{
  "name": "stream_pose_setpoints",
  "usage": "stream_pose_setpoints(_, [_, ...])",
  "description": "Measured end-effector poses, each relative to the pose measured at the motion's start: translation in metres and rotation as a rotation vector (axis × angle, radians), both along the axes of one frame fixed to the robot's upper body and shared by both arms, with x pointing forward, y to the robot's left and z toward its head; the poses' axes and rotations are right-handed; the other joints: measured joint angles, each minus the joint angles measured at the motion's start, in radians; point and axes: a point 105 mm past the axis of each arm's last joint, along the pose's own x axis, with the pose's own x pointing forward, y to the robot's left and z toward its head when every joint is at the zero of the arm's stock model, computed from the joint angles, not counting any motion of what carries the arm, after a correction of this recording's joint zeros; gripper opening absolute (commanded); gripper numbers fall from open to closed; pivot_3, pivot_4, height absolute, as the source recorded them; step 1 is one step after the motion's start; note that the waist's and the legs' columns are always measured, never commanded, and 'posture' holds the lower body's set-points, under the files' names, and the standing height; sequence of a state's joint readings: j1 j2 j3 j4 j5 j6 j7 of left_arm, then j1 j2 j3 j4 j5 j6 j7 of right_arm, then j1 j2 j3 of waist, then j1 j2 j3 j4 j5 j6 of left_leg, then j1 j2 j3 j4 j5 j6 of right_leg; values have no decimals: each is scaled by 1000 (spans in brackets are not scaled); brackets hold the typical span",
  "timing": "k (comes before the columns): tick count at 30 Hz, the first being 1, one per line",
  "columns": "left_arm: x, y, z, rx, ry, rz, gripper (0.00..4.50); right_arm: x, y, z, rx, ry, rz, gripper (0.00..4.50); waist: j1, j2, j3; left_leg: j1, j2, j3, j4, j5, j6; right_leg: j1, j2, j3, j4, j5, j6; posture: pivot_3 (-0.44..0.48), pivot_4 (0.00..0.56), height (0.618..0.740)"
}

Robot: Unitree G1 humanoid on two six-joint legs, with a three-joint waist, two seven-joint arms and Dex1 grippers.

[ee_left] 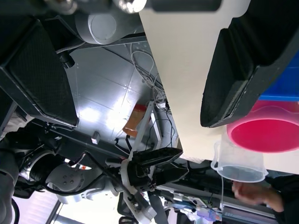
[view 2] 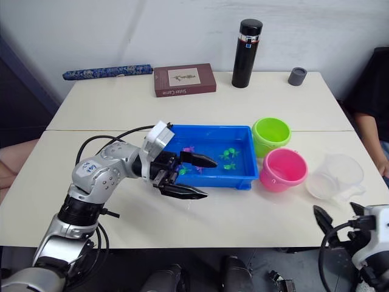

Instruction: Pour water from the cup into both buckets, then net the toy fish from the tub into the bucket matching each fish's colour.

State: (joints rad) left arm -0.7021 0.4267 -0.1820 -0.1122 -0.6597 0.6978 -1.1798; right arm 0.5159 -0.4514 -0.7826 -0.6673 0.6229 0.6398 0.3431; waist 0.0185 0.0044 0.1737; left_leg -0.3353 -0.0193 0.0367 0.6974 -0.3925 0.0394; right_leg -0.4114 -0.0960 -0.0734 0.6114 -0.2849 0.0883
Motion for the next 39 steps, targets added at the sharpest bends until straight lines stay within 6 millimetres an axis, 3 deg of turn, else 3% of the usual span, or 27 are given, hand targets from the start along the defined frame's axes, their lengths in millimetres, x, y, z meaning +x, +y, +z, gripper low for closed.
stream_pose_setpoints(6, [5,-3,1,-5,-4,54,4482,24,-52,-22,40,15,-265,4500,2,2,0,0,0,0,0,1,0,-1,0,0,1,0,0,0,150,740])
stream_pose_setpoints(13, [0,0,2,23,-27,92,4482,44,-82,-38,20,42,-420,4500,4,6,0,0,0,0,0,1,0,0,0,0,1,0,0,0,150,740])
stream_pose_setpoints(14, [-1,0,2,24,-27,98,4482,46,-84,-37,19,37,-431,4500,4,6,0,0,-1,0,0,1,0,0,0,0,1,0,0,0,150,740])
stream_pose_setpoints(15, [-2,0,1,28,-26,104,4500,48,-85,-37,18,27,-439,3971,4,6,0,0,-1,0,0,1,0,0,0,0,1,0,0,0,150,740])
stream_pose_setpoints(16, [-2,0,1,29,-25,107,4500,50,-86,-36,16,23,-442,3744,4,6,0,0,-1,0,0,1,0,0,1,0,1,0,0,0,150,740])
stream_pose_setpoints(33, [-3,2,3,39,-39,146,4500,74,-83,-45,-26,-31,-465,3744,-2,8,1,0,-1,1,0,3,-2,0,2,-1,1,0,1,0,150,740])
stream_pose_setpoints(35, [-2,3,3,46,-41,152,4500,75,-84,-45,-23,-40,-465,3194,-3,8,1,0,-1,1,0,3,-2,0,2,-1,1,0,1,0,150,740])
stream_pose_setpoints(39, [-1,4,2,49,-43,160,4500,82,-83,-42,-13,-75,-446,1355,-3,8,1,0,-1,0,0,3,-2,0,2,-1,1,0,1,0,150,740])
